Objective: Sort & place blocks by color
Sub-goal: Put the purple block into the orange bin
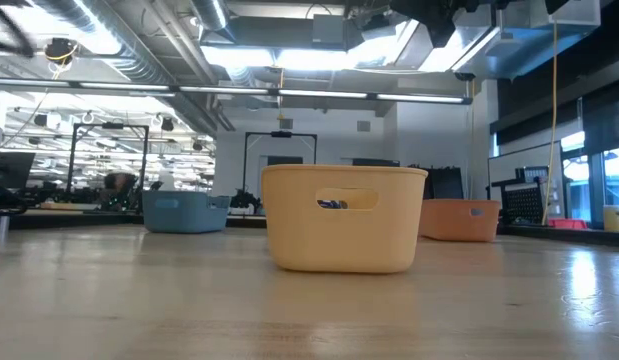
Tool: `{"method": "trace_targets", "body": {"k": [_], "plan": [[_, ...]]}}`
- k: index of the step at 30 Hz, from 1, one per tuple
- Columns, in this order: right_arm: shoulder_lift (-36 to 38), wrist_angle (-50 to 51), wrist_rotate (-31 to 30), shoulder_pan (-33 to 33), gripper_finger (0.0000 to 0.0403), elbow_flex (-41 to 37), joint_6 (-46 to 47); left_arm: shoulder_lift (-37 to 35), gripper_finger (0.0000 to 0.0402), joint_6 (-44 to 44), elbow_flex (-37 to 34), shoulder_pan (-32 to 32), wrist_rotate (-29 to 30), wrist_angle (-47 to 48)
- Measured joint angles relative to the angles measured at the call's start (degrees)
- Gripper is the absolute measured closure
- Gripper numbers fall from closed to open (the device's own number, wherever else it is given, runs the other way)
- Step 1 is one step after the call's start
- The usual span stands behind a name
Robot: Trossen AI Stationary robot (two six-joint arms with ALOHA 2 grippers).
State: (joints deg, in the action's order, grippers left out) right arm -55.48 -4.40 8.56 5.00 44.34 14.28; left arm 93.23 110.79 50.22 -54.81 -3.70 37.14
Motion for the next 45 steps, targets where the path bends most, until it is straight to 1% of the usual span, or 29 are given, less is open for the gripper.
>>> {"method": "trace_targets", "body": {"k": [3,6,9,14,16,18,20,23,25,28,30,33,39,43,45], "plan": [[0.0,0.0,0.0,0.0,0.0144,0.0,0.0,-3.4,0.0318,-5.3,0.0,2.7,3.4,3.5],[0.0,0.0,0.0,0.0,0.0144,0.0,0.4,-8.4,0.0318,-14.5,0.0,7.9,7.7,7.9],[0.0,0.0,0.0,0.0,0.0143,0.0,0.5,-14.8,0.0318,-26.6,0.0,15.4,13.3,9.7],[0.0,0.0,0.0,0.0,0.0143,0.0,0.4,-26.4,0.0318,-50.1,0.0,31.5,22.5,8.1],[0.0,0.0,0.0,0.0,0.0143,0.0,0.5,-30.7,0.0318,-61.2,0.0,38.3,25.5,4.9],[0.0,-0.1,0.0,0.0,0.0143,0.0,0.4,-34.3,0.0318,-73.1,0.0,45.0,26.3,-1.4],[0.0,-0.1,0.0,0.0,0.0143,0.0,0.5,-37.0,0.0318,-83.5,0.0,51.5,24.8,-9.1],[0.0,-0.6,0.0,0.0,0.0143,0.0,0.5,-38.7,0.0318,-92.9,0.0,60.1,18.9,-22.4],[0.0,-1.4,0.0,0.0,0.0143,0.0,0.4,-38.4,0.0318,-95.9,0.0,64.6,14.3,-30.5],[0.0,-2.7,0.0,0.0,0.0143,0.0,0.4,-36.4,0.0318,-96.2,0.0,69.0,9.0,-41.2],[0.0,-3.5,0.0,0.0,0.0143,0.0,0.4,-33.9,0.0318,-96.2,0.0,69.8,6.1,-47.9],[0.0,-4.1,0.0,0.0,0.0144,0.0,0.3,-29.3,0.0318,-94.9,0.0,68.5,3.2,-55.5],[0.0,-4.4,0.0,0.0,0.0144,0.0,0.2,-20.9,0.0318,-94.4,0.0,62.1,2.7,-64.8],[0.0,-4.4,0.0,0.0,0.0144,0.0,0.2,-18.7,0.0318,-93.3,0.0,60.4,4.2,-70.0],[0.0,-4.4,0.0,0.0,0.0144,0.0,0.3,-18.5,0.0318,-93.1,0.0,60.3,4.5,-70.1]]}}
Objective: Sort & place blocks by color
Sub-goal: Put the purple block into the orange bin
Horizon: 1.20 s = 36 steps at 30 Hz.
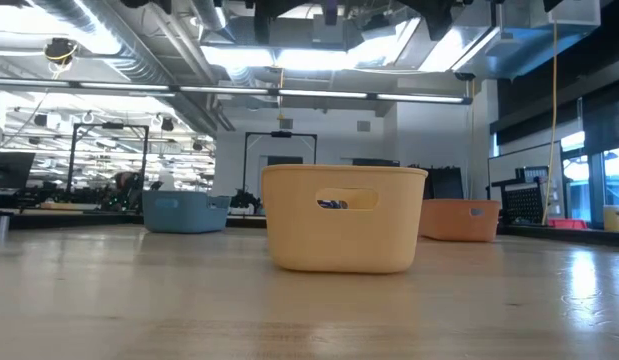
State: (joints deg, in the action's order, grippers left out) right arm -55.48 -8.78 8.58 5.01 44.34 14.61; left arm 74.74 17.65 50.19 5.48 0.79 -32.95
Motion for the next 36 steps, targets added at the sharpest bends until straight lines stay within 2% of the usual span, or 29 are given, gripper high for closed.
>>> {"method": "trace_targets", "body": {"k": [6,12,20,27,32,36], "plan": [[-2.6,0.0,-1.4,0.0,0.0144,0.1,8.9,0.0,0.0318,0.2,0.0,0.0,-1.3,-0.6],[-11.7,-0.1,-4.3,-1.0,0.0144,2.7,6.7,0.0,0.0318,0.0,0.0,-0.2,-1.9,-0.4],[-21.0,0.2,-3.3,-1.1,0.0144,9.9,2.9,-0.1,0.0318,-0.2,0.0,-0.7,-2.3,1.0],[-22.1,-2.7,0.3,-1.1,0.0144,11.8,3.3,0.0,0.0318,-1.7,0.0,-0.7,-0.3,1.6],[-22.1,-4.3,-0.4,-1.1,0.0144,11.8,3.3,0.0,0.0318,-1.8,0.0,-0.6,0.7,1.1],[-22.2,-3.6,-2.0,-1.1,0.0144,11.7,3.4,0.0,0.0318,-1.7,0.0,-0.6,-1.8,0.0]]}}
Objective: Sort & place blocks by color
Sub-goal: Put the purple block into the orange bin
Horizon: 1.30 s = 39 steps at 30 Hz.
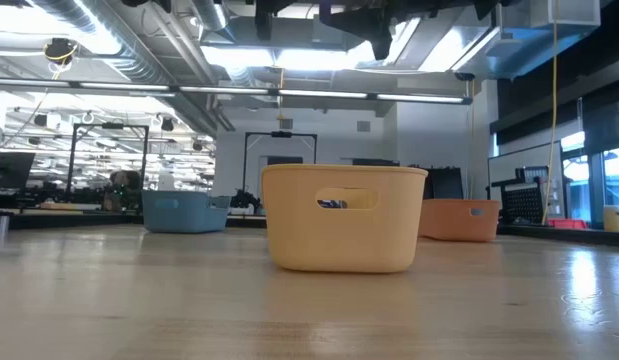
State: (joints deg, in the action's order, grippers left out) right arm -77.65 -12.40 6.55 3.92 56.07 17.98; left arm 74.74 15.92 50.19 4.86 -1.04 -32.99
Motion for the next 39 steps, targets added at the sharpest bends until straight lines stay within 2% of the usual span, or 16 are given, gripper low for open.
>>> {"method": "trace_targets", "body": {"k": [11,14,20,27,29,34,39], "plan": [[0.0,-4.2,0.0,-0.1,0.0145,0.0,1.5,0.9,0.0318,0.3,0.0,0.0,-0.8,-2.2],[-0.6,-4.1,0.0,-0.1,0.0157,-0.1,3.0,1.7,0.0318,0.4,0.0,0.0,-0.6,-3.9],[-0.9,-4.4,0.2,-0.1,0.0212,-0.1,3.0,2.1,0.0318,0.3,0.0,0.0,0.0,-3.7],[-0.9,-4.5,1.5,-0.1,0.0294,-0.1,2.7,2.1,0.0318,0.9,0.0,0.3,-0.1,-3.8],[-0.9,-4.5,1.9,-0.1,0.0294,-0.1,2.8,2.1,0.0303,1.4,0.0,0.4,-0.2,-3.7],[0.4,-2.3,2.6,0.2,0.0294,-0.1,2.5,1.1,0.0231,1.4,0.0,1.9,-2.0,-3.4],[6.0,8.1,2.9,1.9,0.0294,-0.1,-0.6,-4.2,0.0193,1.5,0.0,5.2,-6.0,4.2]]}}
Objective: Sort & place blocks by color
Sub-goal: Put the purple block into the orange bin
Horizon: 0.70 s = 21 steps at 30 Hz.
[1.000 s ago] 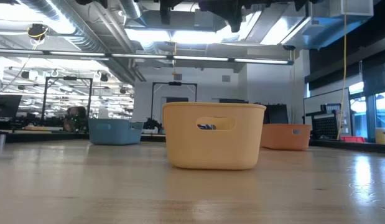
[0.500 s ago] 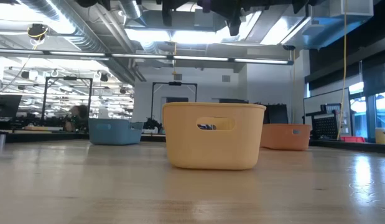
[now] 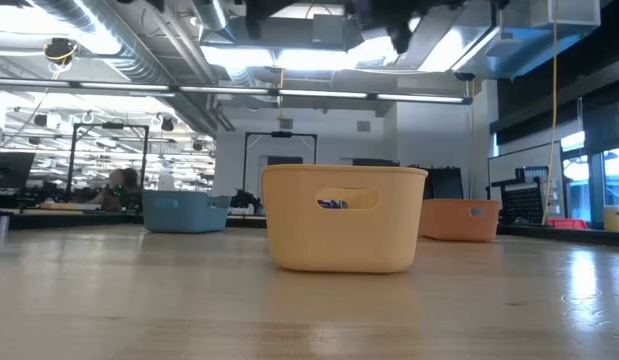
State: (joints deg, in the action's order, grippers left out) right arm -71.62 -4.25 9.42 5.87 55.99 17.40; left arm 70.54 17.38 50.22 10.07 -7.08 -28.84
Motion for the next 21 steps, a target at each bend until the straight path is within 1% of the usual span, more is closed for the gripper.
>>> {"method": "trace_targets", "body": {"k": [2,6,9,13,16,18,21], "plan": [[3.0,4.4,-0.2,0.5,0.0294,0.0,-1.6,-3.3,0.0190,0.0,0.0,1.4,-1.3,5.3],[9.3,12.8,-0.5,1.1,0.0294,0.0,-3.7,-9.8,0.0191,-1.2,0.0,3.1,-1.4,14.9],[13.3,16.1,-2.1,1.1,0.0294,0.0,-4.6,-12.8,0.0191,-2.8,-0.3,2.6,-0.6,17.5],[16.6,16.9,-2.5,1.1,0.0294,0.0,-5.8,-15.3,0.0191,-2.8,-4.4,0.1,4.3,14.4],[17.9,16.9,-2.9,1.1,0.0294,0.0,-6.1,-15.5,0.0190,-1.9,-8.7,-2.0,8.2,8.6],[18.2,16.9,-2.9,1.1,0.0294,0.0,-6.1,-15.6,0.0190,-1.2,-10.7,-2.9,9.3,5.4],[18.3,16.9,-2.9,1.1,0.0294,0.0,-6.1,-15.5,0.0190,-1.5,-11.4,-3.1,9.5,3.7]]}}
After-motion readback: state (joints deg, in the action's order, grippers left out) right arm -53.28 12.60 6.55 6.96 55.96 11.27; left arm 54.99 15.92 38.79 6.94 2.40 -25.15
